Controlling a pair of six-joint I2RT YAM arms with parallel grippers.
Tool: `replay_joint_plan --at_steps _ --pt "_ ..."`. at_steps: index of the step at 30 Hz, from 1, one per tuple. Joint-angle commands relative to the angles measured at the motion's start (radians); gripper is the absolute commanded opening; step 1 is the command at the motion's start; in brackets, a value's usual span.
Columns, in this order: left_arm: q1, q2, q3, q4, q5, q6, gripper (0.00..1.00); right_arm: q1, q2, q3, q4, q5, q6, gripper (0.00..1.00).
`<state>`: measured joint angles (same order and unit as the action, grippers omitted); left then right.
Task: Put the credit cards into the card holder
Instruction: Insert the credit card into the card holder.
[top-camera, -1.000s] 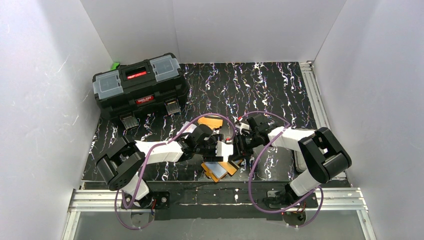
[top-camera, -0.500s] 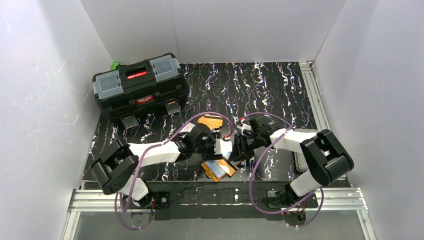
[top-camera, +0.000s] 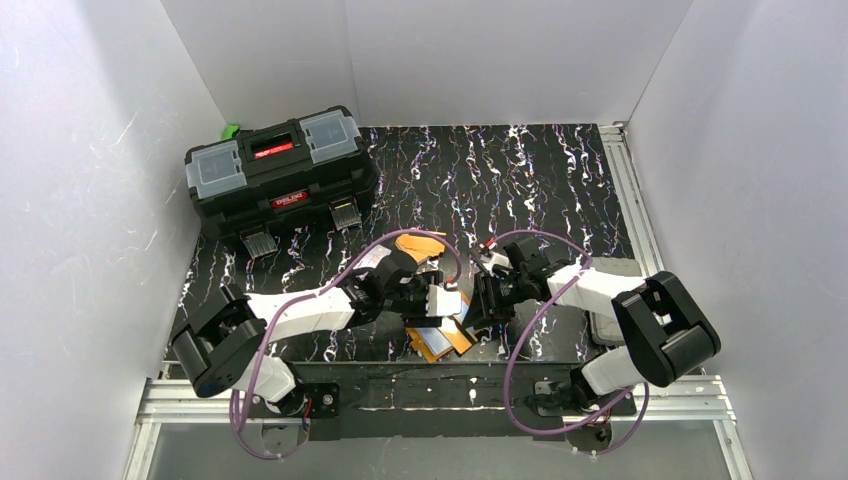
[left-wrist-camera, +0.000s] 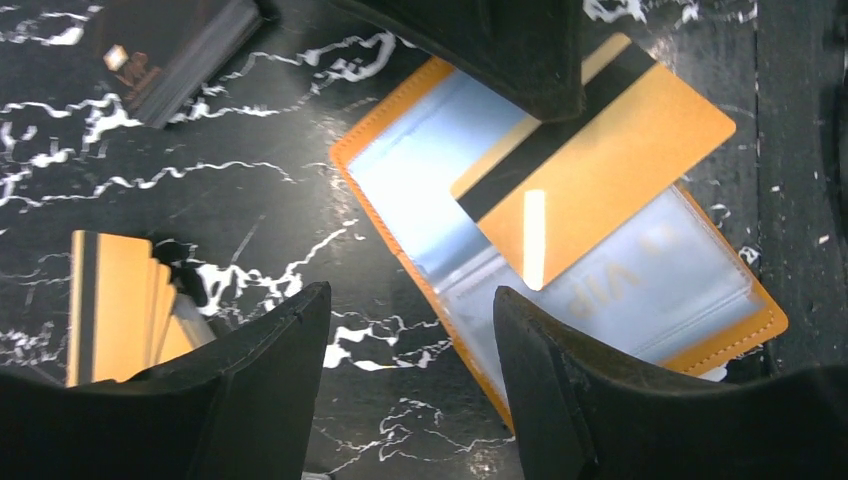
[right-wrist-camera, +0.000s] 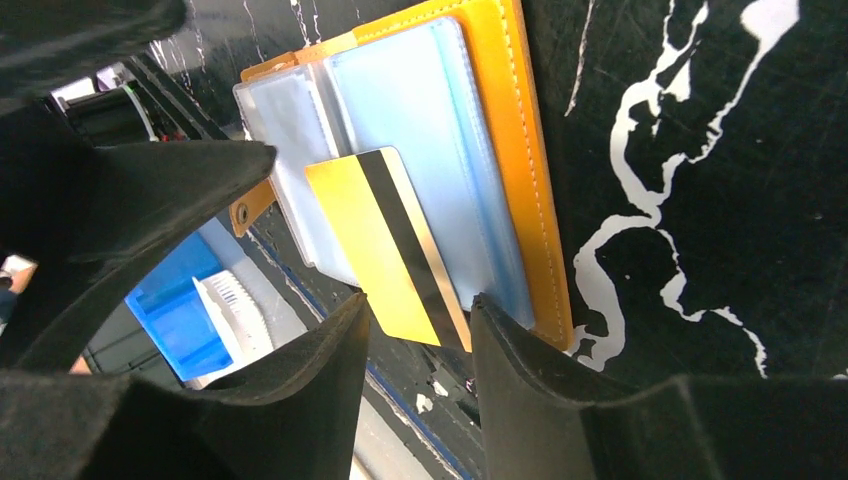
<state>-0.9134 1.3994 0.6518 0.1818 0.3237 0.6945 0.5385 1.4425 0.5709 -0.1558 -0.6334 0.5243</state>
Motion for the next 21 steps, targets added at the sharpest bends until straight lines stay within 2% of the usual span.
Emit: replay_joint_plan --at_steps 1,6,15,21 --pt "-0.008 0.035 -0.025 0.028 0.039 0.049 0.6 -0.002 -0.005 -0.019 -0.015 -0.01 -0.002 0.5" --pt "-0.01 0.062 -0.017 0.047 0.049 0.052 0.6 -0.002 -0.003 -0.017 -0.027 -0.035 -0.012 0.49" --pt "-0.024 0.051 -0.012 0.036 0.049 0.04 0.59 -0.002 -0.117 -0.027 -0.119 -0.012 -0.008 0.49" --pt "-0.028 0.03 -0.027 0.019 0.041 0.038 0.58 -0.002 -0.16 -0.04 -0.119 -0.021 0.002 0.49"
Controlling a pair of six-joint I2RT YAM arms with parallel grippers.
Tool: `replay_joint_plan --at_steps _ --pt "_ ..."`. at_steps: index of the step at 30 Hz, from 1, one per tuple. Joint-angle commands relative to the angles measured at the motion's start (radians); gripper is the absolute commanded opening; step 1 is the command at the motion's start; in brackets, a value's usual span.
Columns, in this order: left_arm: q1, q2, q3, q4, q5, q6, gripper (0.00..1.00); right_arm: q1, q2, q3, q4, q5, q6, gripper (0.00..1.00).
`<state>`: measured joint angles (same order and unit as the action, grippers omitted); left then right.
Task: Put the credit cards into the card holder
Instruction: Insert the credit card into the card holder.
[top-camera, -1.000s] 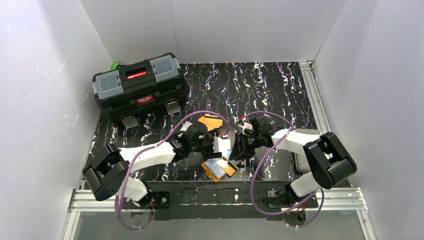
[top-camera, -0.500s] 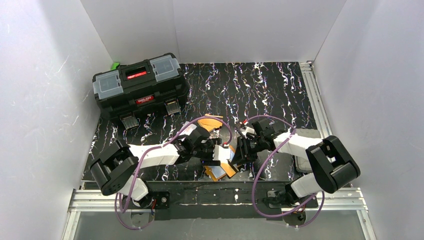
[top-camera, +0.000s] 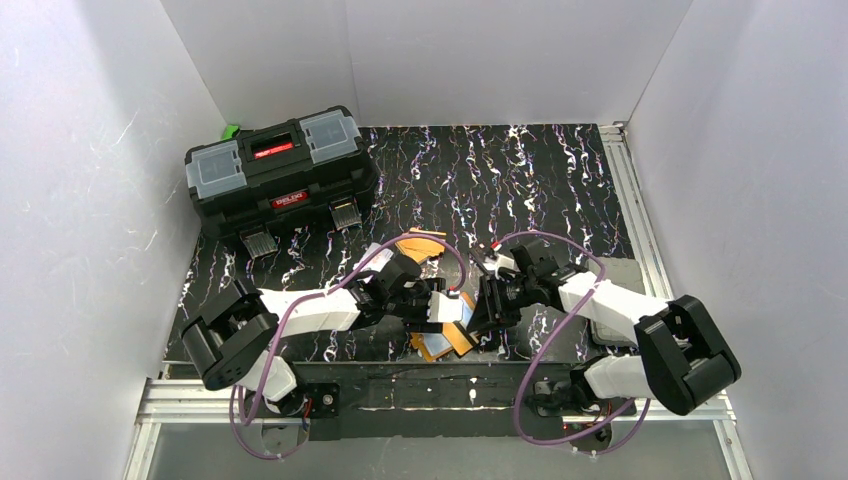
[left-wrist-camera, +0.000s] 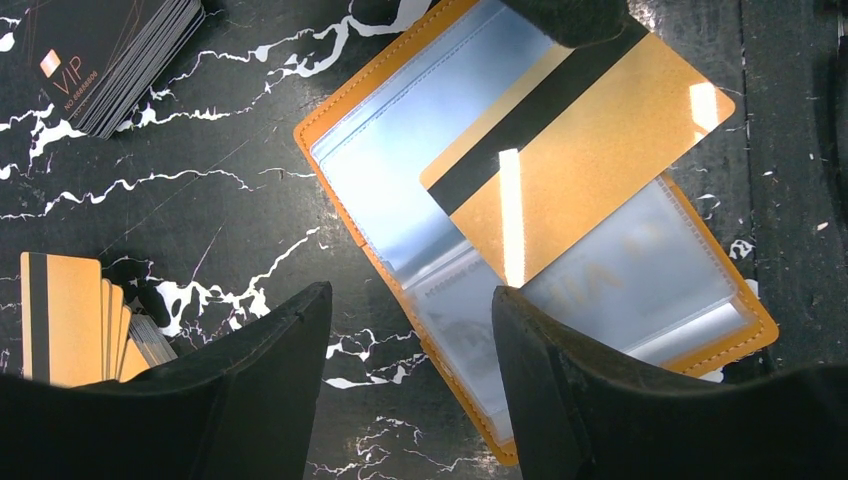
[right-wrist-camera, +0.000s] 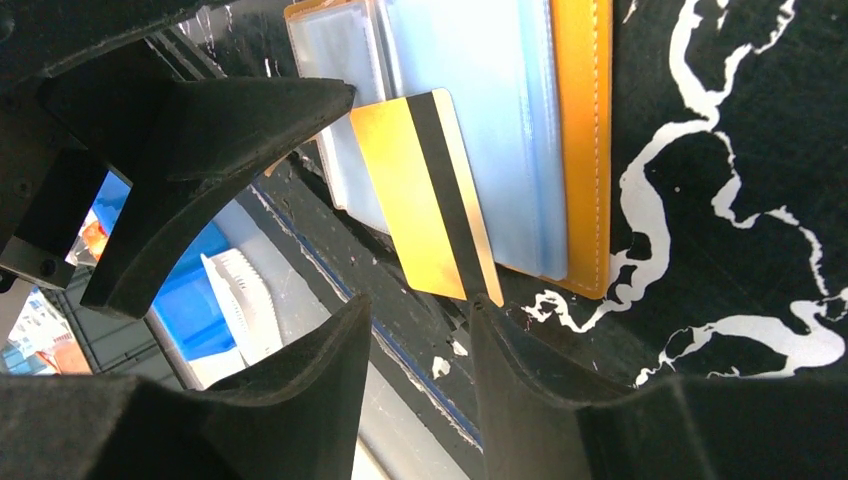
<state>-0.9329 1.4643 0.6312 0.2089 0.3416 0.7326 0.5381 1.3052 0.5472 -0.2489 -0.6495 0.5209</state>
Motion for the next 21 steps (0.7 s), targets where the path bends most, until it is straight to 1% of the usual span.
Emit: replay_joint_plan --at_steps 1,6,14,17,21 --pt "-0.009 -0.038 -0.005 -0.012 0.018 -0.002 0.58 -0.001 -0.01 -0.019 -0.021 -0.013 0.009 0.49" --pt "-0.009 -0.066 -0.007 -0.032 -0.004 -0.003 0.58 -0.001 0.012 -0.065 0.031 -0.015 0.037 0.5" --pt "-0.009 -0.076 0.01 -0.058 -0.014 -0.019 0.58 -0.001 0.087 -0.072 0.143 -0.075 0.048 0.5" --pt "-0.01 -0.073 0.014 -0.053 -0.005 -0.029 0.58 -0.001 0.088 -0.088 0.201 -0.106 0.065 0.49" --pt "-0.01 -0.064 0.029 -0.048 0.01 -0.047 0.58 -0.001 0.108 -0.099 0.234 -0.133 0.073 0.45"
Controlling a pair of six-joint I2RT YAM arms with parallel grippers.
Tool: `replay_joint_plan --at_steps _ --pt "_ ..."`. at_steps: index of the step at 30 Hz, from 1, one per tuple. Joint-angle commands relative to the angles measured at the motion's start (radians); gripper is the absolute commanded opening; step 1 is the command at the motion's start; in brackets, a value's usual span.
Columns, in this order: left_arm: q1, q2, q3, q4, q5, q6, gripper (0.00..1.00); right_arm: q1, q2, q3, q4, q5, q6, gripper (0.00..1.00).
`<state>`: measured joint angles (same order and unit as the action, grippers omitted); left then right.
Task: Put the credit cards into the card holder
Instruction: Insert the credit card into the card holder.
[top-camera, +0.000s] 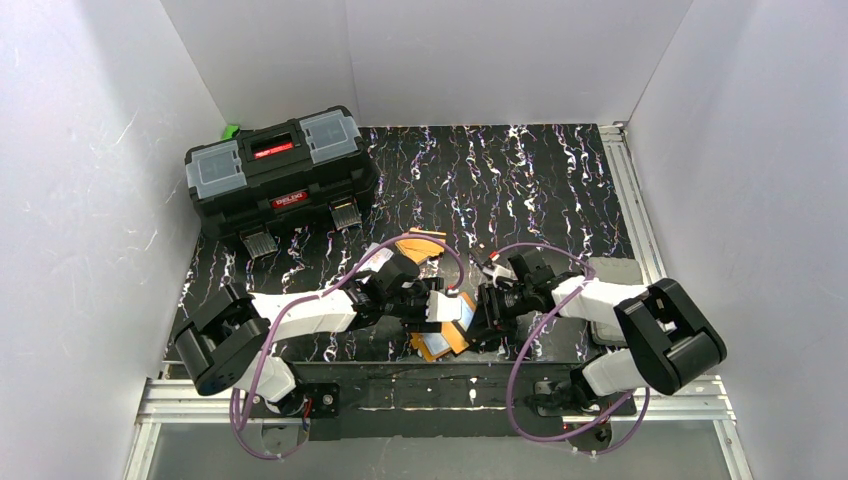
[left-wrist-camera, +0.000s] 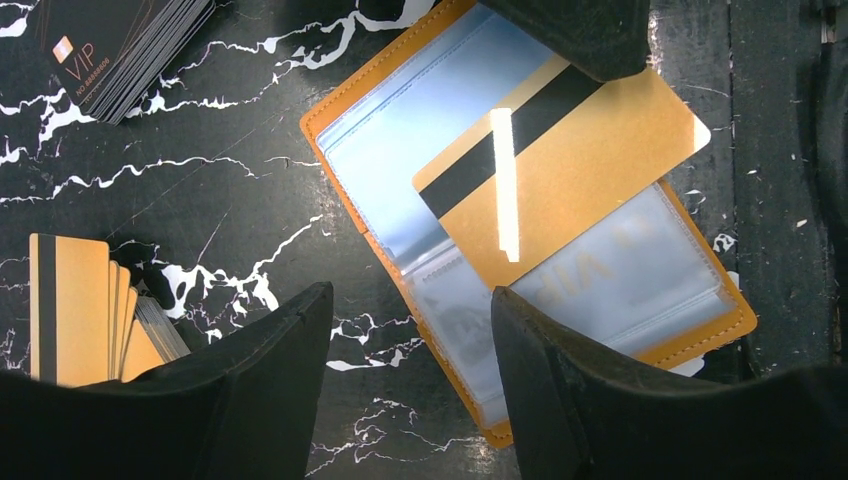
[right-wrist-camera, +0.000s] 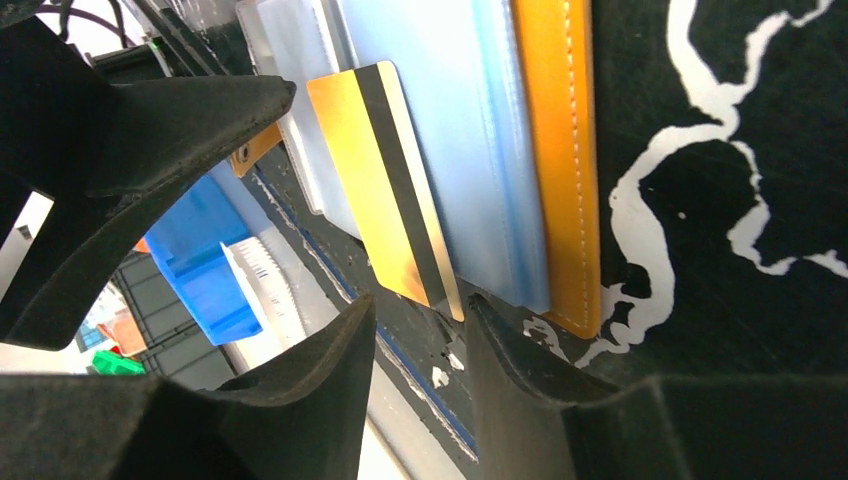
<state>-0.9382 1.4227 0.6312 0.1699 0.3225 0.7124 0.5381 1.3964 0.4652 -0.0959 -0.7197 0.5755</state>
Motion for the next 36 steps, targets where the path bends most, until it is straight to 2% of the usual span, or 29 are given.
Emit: replay_joint_plan --at_steps 1,7,12,21,26,31,36 --pt "-0.005 -0.017 0.031 -0.005 0.031 -0.028 0.58 -0.001 0.019 -0.02 0.086 -0.066 0.022 0.44" --pt "-0.015 0.042 0.027 0.011 0.027 -0.014 0.57 -0.001 0.018 -0.034 0.112 -0.084 0.029 0.38" --pt "-0.018 0.054 0.015 0.009 0.024 -0.011 0.57 -0.001 -0.029 -0.033 0.11 -0.093 0.026 0.36" --pt "-0.021 0.051 0.014 0.008 0.013 -0.009 0.57 -0.001 -0.018 0.015 0.099 -0.095 0.022 0.35" --pt "-0.021 0.038 0.009 -0.001 0.004 -0.003 0.57 -0.001 0.042 0.053 0.118 -0.088 0.013 0.34" --pt "-0.021 0.023 0.0 -0.006 -0.002 -0.006 0.57 0.0 0.115 0.092 0.152 -0.102 0.014 0.29" --pt "-0.02 0.022 -0.004 -0.01 0.0 -0.006 0.56 0.004 0.129 0.096 0.177 -0.113 0.02 0.27"
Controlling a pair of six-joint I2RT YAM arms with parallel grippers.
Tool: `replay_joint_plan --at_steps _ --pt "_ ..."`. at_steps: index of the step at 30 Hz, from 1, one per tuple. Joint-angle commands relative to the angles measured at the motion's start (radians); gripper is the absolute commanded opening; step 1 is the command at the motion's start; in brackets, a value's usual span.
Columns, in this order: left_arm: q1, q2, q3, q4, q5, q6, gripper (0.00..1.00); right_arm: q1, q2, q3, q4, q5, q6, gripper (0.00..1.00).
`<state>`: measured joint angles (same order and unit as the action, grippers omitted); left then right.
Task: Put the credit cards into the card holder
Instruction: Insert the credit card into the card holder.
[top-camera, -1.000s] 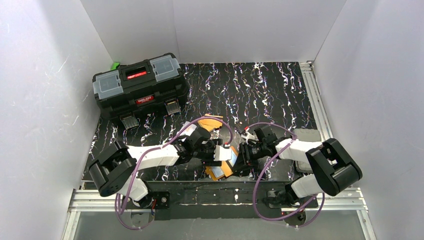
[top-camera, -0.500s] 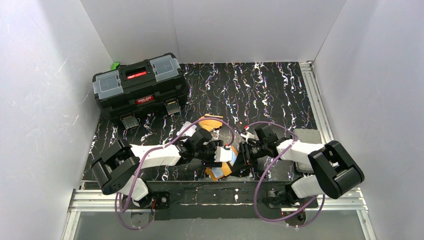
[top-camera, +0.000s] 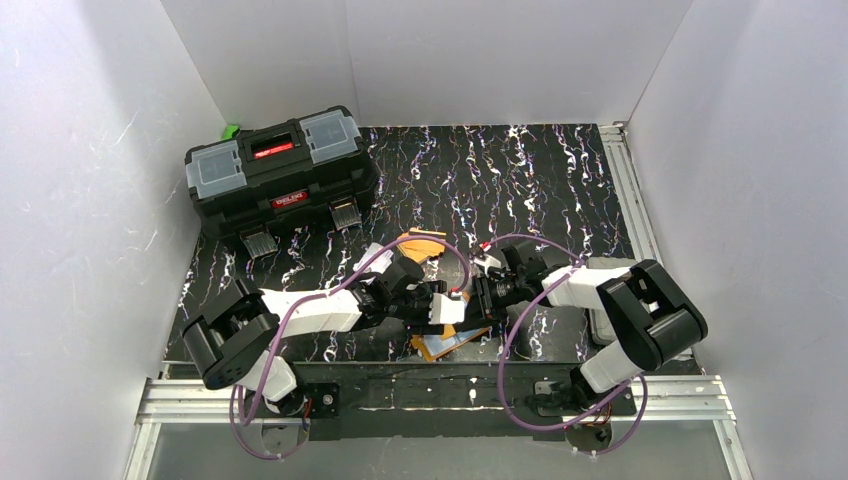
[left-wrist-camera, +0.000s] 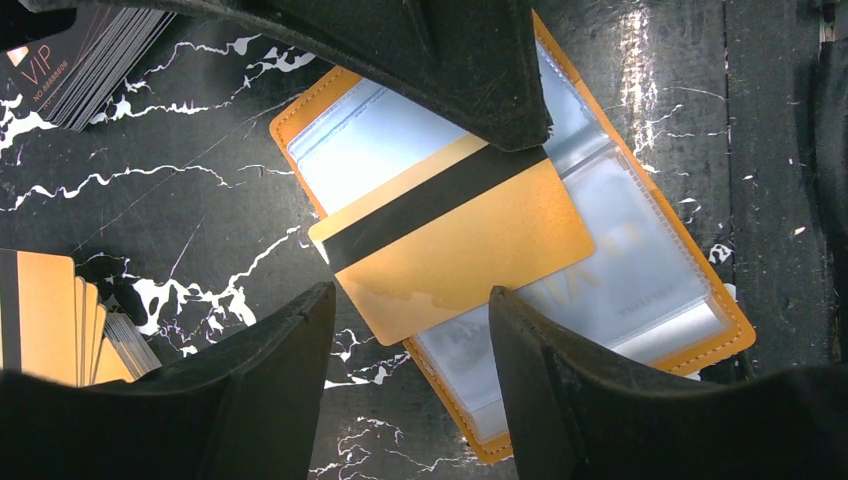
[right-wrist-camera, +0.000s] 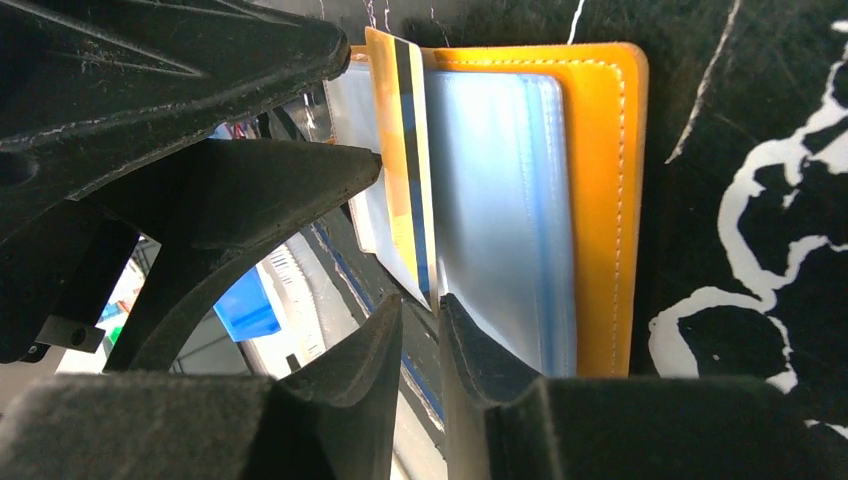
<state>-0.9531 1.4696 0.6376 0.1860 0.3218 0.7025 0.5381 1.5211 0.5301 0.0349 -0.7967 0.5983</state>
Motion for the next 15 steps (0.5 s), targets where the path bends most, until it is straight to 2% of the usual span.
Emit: replay_joint_plan --at_steps 1,4,8,15 --pt "-0.006 -0.024 -0.012 -0.026 0.002 0.005 0.55 0.005 -0.002 0.027 0.053 -0.036 -0.001 0.27" --pt "-0.006 -0.024 -0.014 -0.025 0.006 0.007 0.5 0.005 -0.013 0.017 0.054 -0.025 -0.001 0.28" --pt "-0.005 -0.025 -0.022 -0.023 0.014 0.015 0.48 0.004 -0.003 0.026 0.035 0.026 -0.016 0.41" --pt "-0.005 -0.024 -0.021 -0.025 0.019 0.02 0.46 -0.006 0.037 0.086 0.032 0.063 -0.031 0.43"
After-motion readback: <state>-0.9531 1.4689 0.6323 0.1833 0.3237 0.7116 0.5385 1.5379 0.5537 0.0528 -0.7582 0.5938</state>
